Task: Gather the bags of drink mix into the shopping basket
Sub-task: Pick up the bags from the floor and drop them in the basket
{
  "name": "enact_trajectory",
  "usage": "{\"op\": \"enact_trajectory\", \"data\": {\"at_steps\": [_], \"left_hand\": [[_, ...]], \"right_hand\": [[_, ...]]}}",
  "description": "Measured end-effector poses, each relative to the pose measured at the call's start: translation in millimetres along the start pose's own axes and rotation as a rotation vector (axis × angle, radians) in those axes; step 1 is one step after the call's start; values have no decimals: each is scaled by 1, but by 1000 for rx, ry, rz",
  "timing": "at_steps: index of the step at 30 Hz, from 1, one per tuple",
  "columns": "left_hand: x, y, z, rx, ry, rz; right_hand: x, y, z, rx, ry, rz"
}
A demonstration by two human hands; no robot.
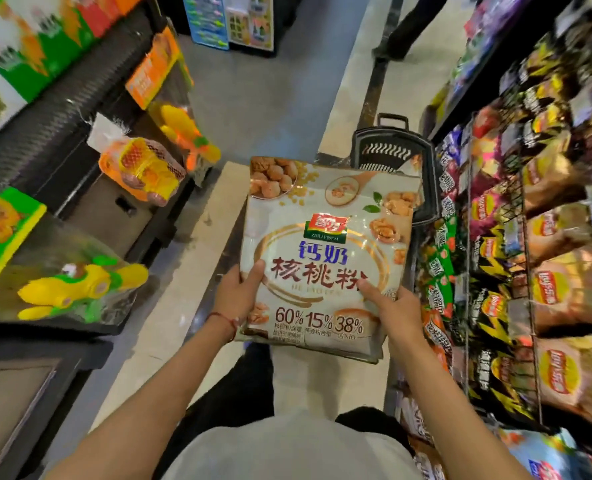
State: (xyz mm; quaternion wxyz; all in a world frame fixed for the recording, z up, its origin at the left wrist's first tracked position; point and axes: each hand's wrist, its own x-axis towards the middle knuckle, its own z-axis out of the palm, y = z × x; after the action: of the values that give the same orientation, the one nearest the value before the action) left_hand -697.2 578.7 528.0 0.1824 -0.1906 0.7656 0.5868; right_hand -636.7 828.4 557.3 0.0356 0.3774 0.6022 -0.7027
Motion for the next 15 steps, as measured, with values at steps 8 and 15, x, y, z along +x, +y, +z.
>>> {"op": "enact_trajectory", "data": {"at_steps": [8,15], "left_hand": [[143,118,-10,91,-152,74],[237,180,21,174,-270,98]], "right_hand": [[74,-76,74,124,162,-24],[143,-123,96,242,291,5]]}}
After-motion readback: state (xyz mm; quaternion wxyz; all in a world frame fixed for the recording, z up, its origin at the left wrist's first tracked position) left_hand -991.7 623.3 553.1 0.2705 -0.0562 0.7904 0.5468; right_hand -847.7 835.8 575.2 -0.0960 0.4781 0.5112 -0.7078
